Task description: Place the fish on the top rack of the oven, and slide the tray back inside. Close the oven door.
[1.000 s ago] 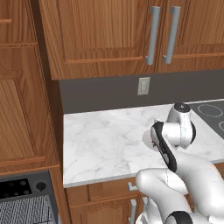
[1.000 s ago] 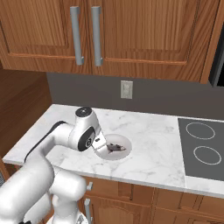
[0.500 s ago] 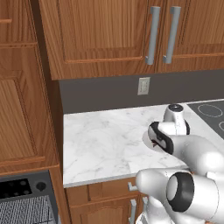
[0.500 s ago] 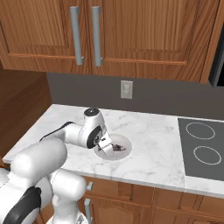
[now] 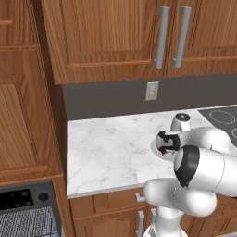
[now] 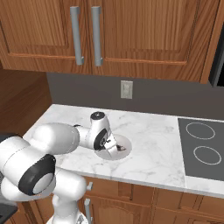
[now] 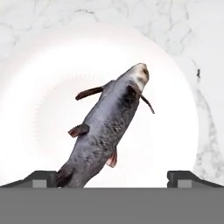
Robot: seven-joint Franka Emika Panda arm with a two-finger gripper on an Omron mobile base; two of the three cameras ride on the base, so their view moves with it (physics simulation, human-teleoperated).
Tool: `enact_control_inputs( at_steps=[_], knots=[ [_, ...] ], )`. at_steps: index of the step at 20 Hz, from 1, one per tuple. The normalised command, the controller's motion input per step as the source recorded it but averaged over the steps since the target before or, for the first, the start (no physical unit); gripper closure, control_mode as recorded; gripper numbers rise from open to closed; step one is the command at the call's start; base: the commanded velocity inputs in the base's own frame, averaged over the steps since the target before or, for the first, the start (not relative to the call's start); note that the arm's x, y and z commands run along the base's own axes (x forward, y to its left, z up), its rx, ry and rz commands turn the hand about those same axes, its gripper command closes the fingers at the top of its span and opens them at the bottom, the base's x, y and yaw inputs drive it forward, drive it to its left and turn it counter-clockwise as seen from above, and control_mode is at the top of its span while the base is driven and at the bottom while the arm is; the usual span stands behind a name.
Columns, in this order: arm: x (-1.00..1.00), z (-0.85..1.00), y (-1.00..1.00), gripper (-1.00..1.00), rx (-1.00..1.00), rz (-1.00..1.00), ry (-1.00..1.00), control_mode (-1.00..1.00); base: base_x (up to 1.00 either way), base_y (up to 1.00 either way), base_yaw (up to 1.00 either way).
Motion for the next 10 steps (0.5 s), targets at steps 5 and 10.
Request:
enact_control_inputs(
  at_steps=[5,10],
  knots=[
    [0.23,-0.16,-0.19,-1.0,0.0,0.0,0.0,-1.0,0.0,0.0,0.0],
    [0.27,-0.07,-0.09,-1.0,0.0,0.0,0.0,-1.0,0.0,0.0,0.0]
  ],
)
